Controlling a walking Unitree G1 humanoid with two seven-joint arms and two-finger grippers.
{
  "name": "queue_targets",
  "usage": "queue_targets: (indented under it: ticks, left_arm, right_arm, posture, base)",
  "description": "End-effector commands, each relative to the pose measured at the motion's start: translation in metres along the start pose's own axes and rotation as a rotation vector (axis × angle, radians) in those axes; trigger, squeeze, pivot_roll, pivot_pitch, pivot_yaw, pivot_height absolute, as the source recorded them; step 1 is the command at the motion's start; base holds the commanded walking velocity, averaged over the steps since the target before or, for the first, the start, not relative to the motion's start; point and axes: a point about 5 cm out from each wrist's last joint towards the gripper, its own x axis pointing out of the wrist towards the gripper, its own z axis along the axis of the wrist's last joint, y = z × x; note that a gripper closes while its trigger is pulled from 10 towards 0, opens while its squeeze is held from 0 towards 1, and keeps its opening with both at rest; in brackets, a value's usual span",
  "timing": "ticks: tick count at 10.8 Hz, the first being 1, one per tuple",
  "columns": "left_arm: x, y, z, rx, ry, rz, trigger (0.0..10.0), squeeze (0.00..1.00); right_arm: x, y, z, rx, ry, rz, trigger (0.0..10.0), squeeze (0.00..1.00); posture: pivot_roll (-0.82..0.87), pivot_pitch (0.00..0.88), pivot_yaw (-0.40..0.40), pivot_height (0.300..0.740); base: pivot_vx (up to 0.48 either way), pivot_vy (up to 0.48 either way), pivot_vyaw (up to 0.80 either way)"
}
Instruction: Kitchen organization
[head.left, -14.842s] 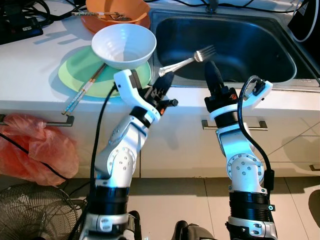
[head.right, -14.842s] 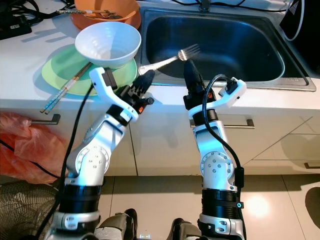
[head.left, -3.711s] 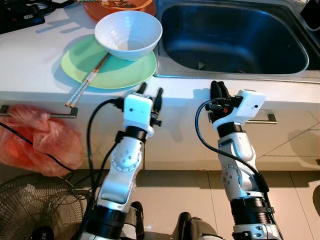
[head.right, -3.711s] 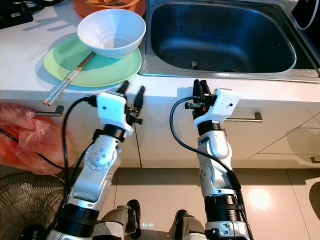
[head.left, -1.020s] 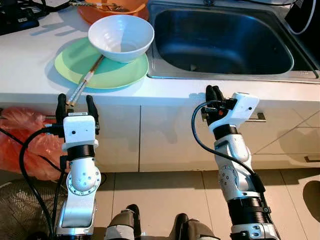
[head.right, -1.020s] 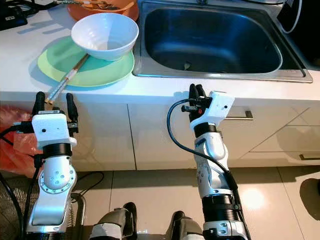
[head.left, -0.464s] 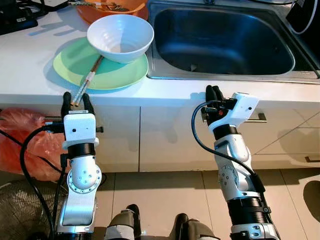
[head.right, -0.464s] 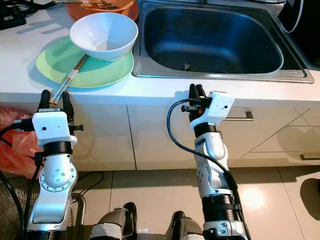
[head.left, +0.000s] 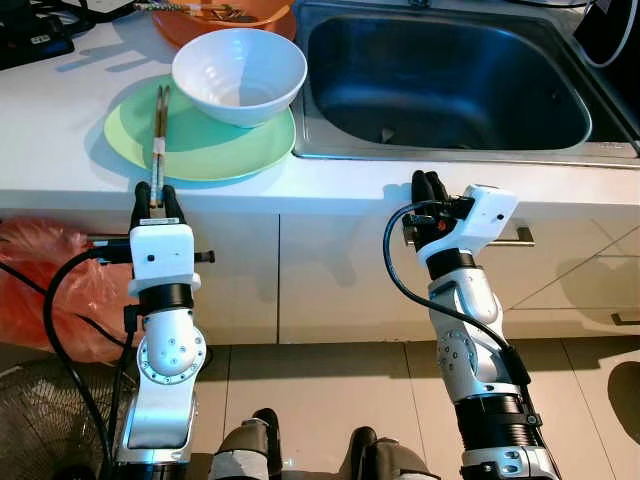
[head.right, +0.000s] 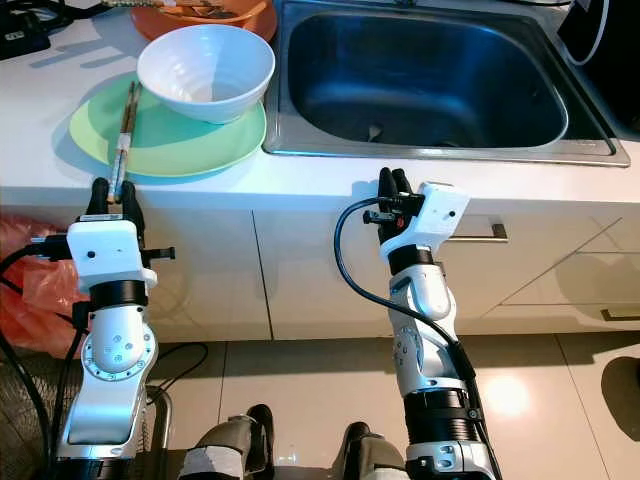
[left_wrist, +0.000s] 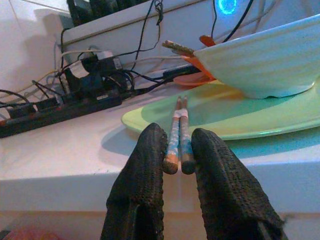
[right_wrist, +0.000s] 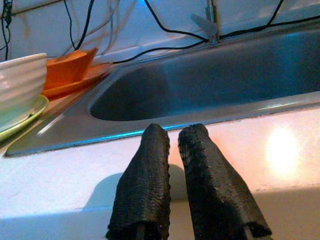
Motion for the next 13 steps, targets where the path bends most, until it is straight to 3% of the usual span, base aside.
queue_targets:
  ticks: [1,2,3,8,9,13]
  left_arm:
    - [-0.001,-0.004,-0.001,-0.003,0.010,-0.014,10.0,0.00]
    - [-0.001,-0.005,0.000,-0.008,0.007,-0.016,10.0,0.00]
    - [0.000,-0.006,0.001,-0.013,0.002,-0.021,0.0,0.00]
    - [0.004,-0.008,0.009,-0.021,-0.032,-0.019,0.1,0.00]
    - [0.005,-0.009,0.012,-0.027,-0.050,-0.021,10.0,0.00]
    - [0.012,-0.005,0.028,-0.011,-0.125,0.041,10.0,0.00]
  right_arm:
    - [0.000,-0.003,0.002,0.001,-0.011,-0.015,10.0,0.00]
    - [0.000,-0.003,0.001,0.001,-0.011,-0.015,10.0,0.00]
    - [0.000,-0.003,0.002,0.000,-0.011,-0.017,10.0,0.00]
    - [0.001,-0.003,0.002,0.000,-0.013,-0.020,10.0,0.00]
    - [0.001,-0.004,0.002,-0.001,-0.015,-0.021,10.0,0.00]
    - [0.001,-0.003,0.002,0.000,-0.016,-0.016,10.0,0.00]
  posture:
    - [0.18,0.186,-0.066,0.740]
    - [0.18,0.186,-0.067,0.740]
    - [0.18,0.188,-0.067,0.740]
    - [0.18,0.191,-0.067,0.740]
    - [0.18,0.191,-0.067,0.740]
    - [0.18,0.190,-0.069,0.740]
  base:
    - [0.000,0.000,0.00]
    - [0.000,0.000,0.00]
    - [0.000,0.000,0.00]
    - [0.000,0.000,0.00]
    - [0.000,0.000,0.00]
    - [0.000,0.000,0.00]
